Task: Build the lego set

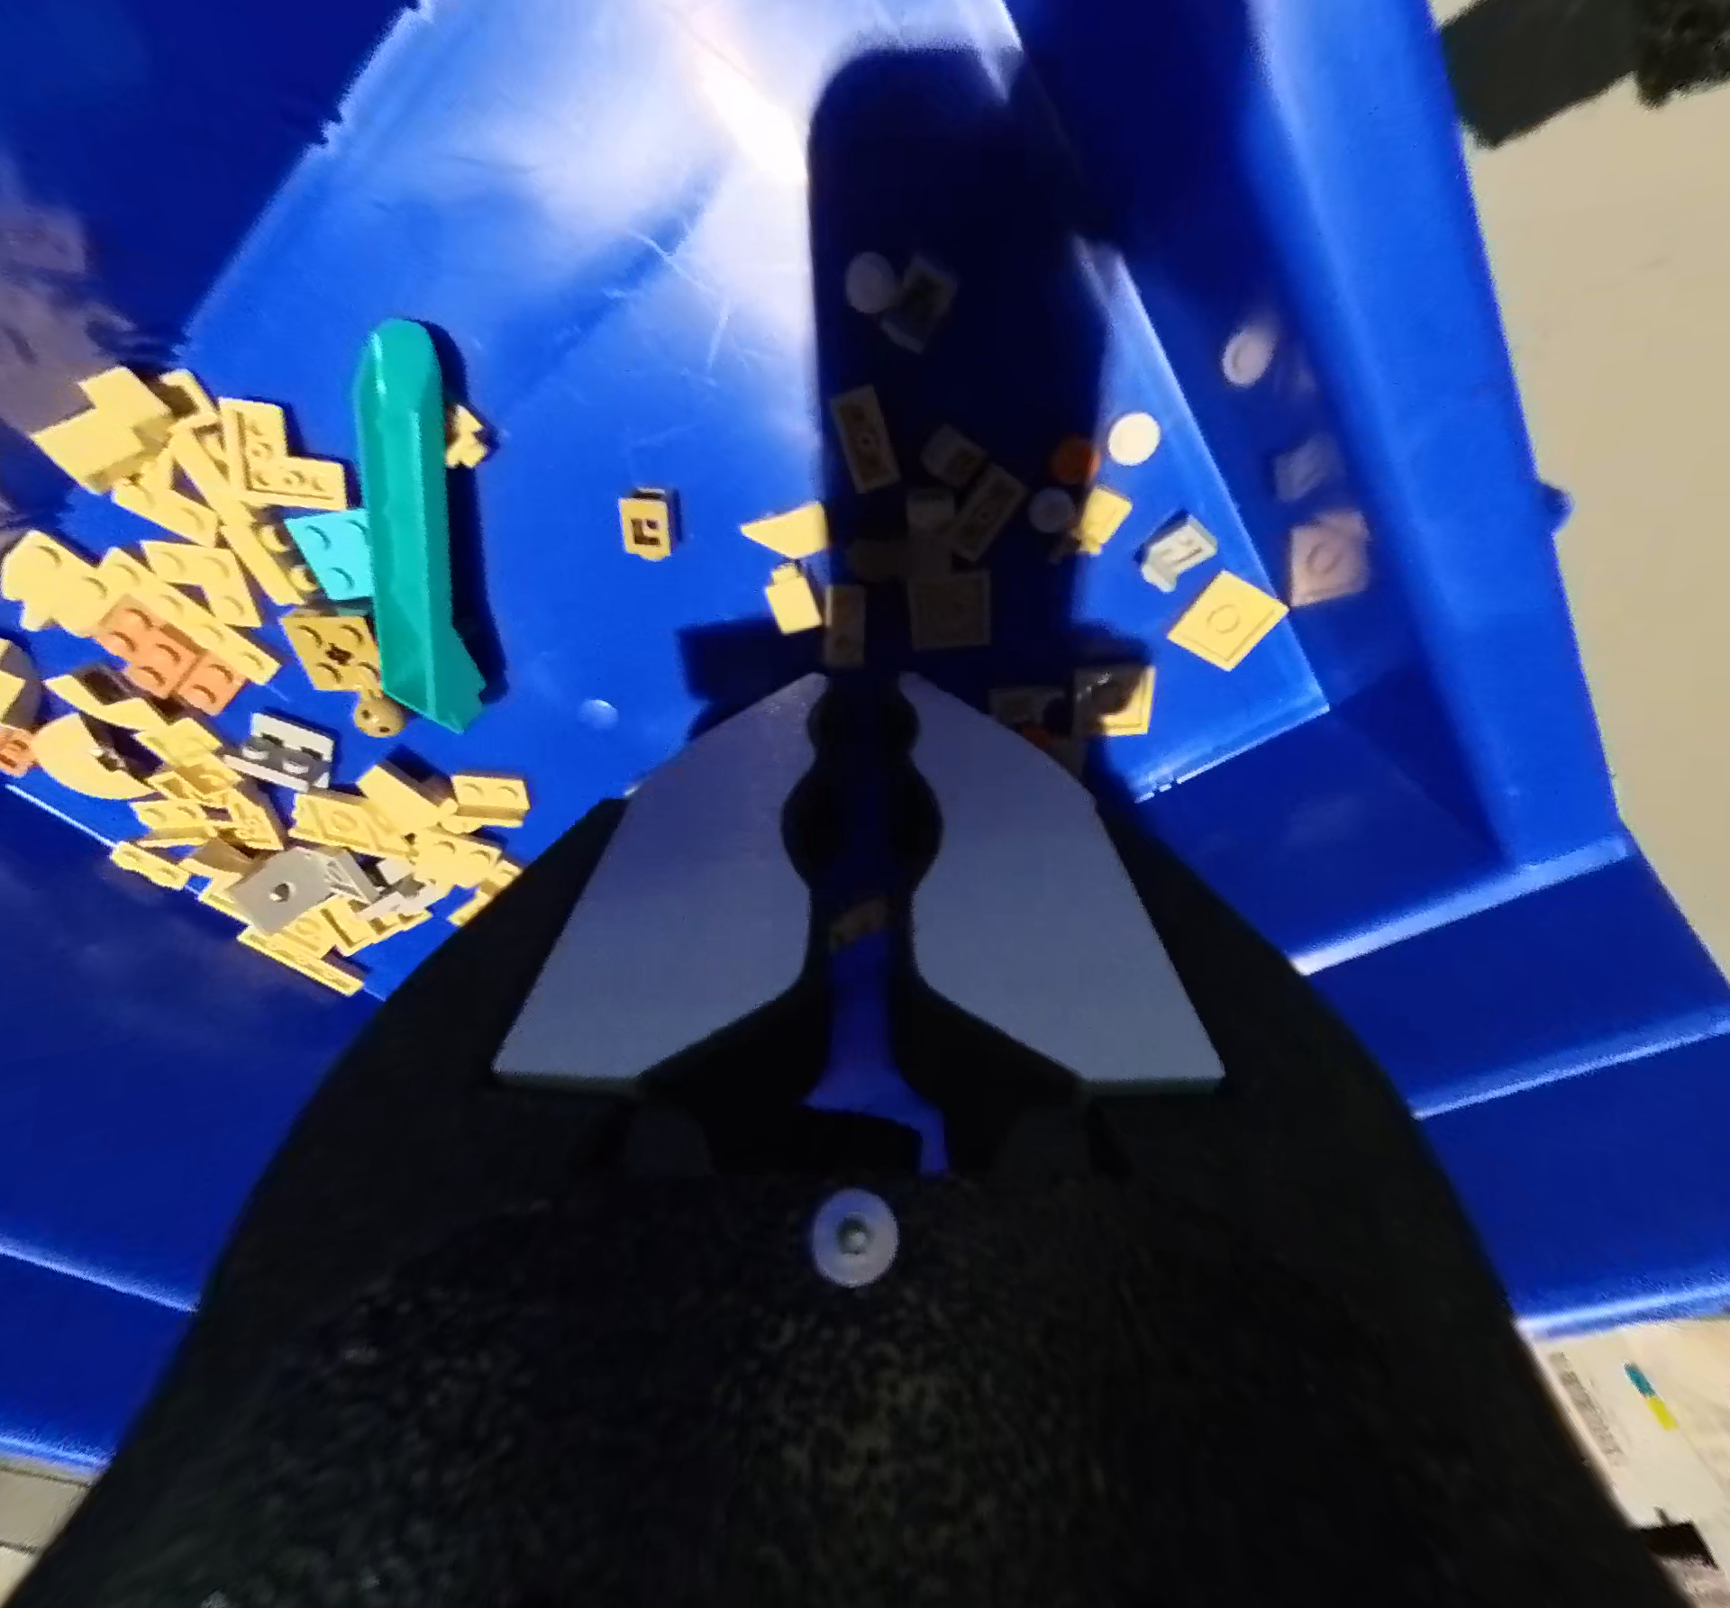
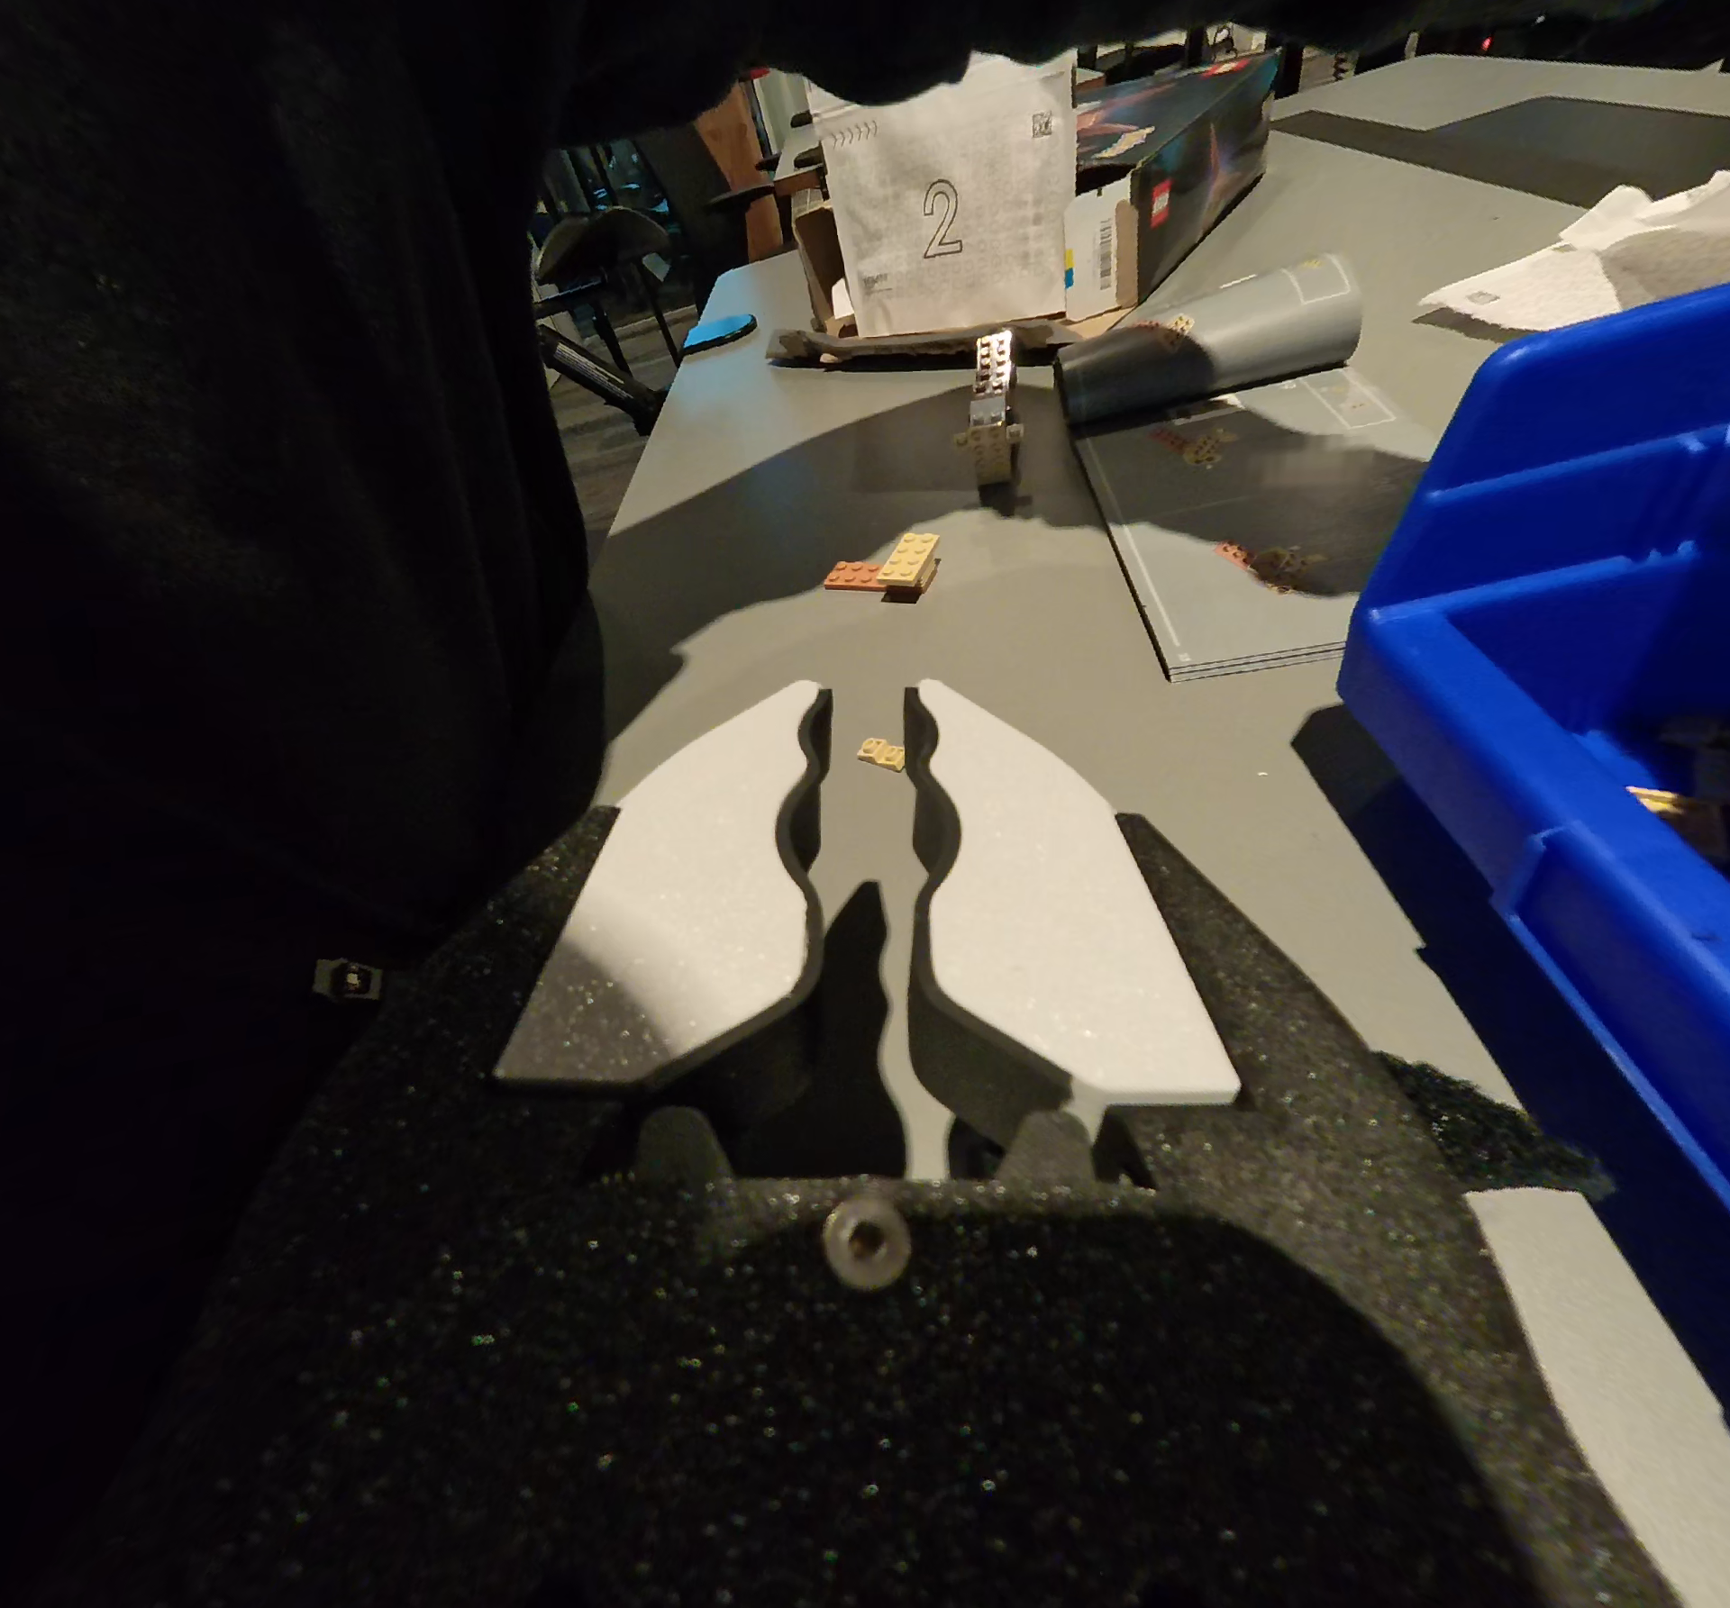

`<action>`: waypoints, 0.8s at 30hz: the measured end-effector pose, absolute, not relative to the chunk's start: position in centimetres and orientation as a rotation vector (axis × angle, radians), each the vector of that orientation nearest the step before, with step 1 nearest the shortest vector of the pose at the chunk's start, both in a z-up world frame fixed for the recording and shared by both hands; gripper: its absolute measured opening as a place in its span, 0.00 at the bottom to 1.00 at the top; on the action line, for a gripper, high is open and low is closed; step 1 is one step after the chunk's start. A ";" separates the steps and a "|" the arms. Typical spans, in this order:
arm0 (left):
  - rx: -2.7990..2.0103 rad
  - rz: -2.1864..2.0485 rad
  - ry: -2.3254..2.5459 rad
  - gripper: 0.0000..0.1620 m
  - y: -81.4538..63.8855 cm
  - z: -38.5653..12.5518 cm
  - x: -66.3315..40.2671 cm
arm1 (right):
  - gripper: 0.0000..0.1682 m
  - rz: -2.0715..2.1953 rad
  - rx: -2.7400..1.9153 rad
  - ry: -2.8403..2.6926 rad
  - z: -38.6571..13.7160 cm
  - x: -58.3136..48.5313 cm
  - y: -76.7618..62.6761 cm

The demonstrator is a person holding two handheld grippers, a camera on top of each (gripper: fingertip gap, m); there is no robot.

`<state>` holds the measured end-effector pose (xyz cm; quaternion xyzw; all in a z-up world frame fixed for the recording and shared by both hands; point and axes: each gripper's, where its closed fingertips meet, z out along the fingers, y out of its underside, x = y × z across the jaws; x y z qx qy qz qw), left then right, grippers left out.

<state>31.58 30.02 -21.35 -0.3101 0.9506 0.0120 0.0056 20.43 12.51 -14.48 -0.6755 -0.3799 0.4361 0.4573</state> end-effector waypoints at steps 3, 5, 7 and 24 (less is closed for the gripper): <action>-0.981 0.047 2.962 0.09 30.3 -21.5 31.9 | 0.09 1.075 -1.665 -0.937 -14.5 20.4 12.5; -0.985 0.039 2.965 0.09 30.3 -21.5 32.0 | 0.09 1.075 -1.665 -0.938 -14.5 20.4 12.5; -0.983 0.038 2.973 0.08 30.3 -21.7 31.9 | 0.09 1.075 -1.665 -0.938 -14.5 20.4 12.5; -1.034 -0.104 2.790 0.05 28.5 -16.3 31.7 | 0.09 1.076 -1.666 -0.935 -14.5 20.5 12.5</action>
